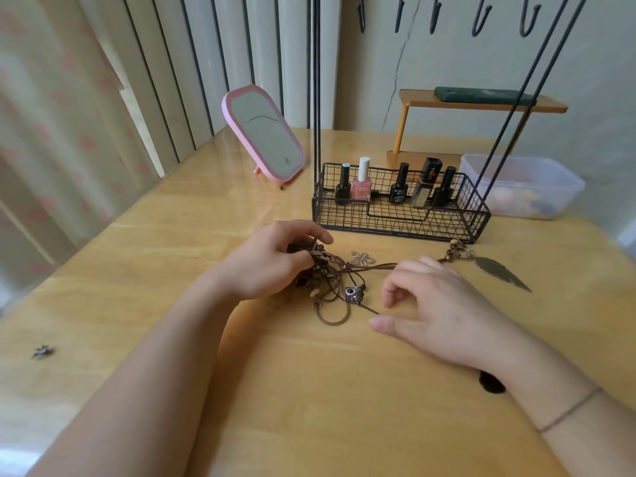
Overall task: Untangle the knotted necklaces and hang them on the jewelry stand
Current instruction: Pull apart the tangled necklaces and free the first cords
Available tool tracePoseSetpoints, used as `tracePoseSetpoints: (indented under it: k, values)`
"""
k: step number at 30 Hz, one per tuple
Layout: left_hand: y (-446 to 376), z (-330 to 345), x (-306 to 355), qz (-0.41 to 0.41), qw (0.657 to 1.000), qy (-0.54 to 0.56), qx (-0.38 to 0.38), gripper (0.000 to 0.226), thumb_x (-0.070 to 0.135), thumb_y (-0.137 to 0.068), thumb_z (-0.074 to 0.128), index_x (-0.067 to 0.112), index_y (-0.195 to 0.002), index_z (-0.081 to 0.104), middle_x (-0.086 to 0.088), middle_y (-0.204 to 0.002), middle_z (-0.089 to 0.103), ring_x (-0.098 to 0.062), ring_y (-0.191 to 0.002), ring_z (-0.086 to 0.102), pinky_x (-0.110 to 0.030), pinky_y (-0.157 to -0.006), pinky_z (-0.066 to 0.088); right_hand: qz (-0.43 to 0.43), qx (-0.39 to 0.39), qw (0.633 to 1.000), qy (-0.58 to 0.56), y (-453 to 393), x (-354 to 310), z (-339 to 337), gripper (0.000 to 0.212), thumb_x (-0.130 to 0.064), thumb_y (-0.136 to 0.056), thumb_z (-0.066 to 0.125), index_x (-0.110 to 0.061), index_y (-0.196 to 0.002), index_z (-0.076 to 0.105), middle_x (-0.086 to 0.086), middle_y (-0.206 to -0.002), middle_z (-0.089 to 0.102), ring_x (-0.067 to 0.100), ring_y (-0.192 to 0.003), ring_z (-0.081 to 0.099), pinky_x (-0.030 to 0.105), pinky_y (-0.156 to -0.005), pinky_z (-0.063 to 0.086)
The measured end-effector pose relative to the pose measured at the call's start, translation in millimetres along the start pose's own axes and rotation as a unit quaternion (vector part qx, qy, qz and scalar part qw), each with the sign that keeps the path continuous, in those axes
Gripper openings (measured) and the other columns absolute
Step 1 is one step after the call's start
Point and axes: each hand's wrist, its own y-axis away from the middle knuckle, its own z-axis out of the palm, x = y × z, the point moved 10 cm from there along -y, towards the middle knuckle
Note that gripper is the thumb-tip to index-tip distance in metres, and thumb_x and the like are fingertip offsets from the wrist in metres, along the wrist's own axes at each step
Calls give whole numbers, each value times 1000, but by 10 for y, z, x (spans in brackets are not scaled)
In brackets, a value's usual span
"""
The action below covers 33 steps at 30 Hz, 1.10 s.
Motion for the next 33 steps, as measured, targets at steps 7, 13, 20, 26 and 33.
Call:
tracePoseSetpoints:
  k: [7,13,20,26,33]
  values:
    - [-19,-22,5,-27,993,108,38,25,5,-99,50,20,-102,69,2,-86,68,-7,-78,63,-17,-70,48,-70,37,993,87,13,-196,54,22,-45,-101,45,-32,-83,43,-19,-89,43,6,-94,33,26,-89,35]
    - [-25,24,34,-29,973,226,37,29,-1,-100,45,15,-98,69,6,-75,67,-9,-70,62,-19,-63,48,-86,50,942,-320,70,-162,-165,29,-36,-102,43,-30,-76,55,-9,-74,59,9,-70,54,25,-65,47]
    - [-48,119,103,-4,907,420,26,33,-2,-100,38,13,-103,68,-11,-89,65,-24,-76,55,-34,-68,47,-189,-68,937,-285,205,-612,109,34,6,-95,53,-17,-88,76,-5,-93,74,11,-92,70,25,-84,55]
    - [-61,72,224,52,849,525,24,28,4,-98,41,16,-108,64,-9,-95,67,-20,-76,61,-37,-72,51,-151,210,935,-243,195,-351,-401,26,2,-74,59,-20,-75,71,-12,-79,71,11,-80,68,31,-72,56]
    - [-33,163,418,95,773,625,-53,22,10,-94,44,16,-111,56,-8,-97,61,-21,-84,63,-40,-78,51,12,209,952,-222,43,3,-224,28,-4,-80,74,-29,-95,71,-15,-89,68,2,-88,61,18,-74,51]
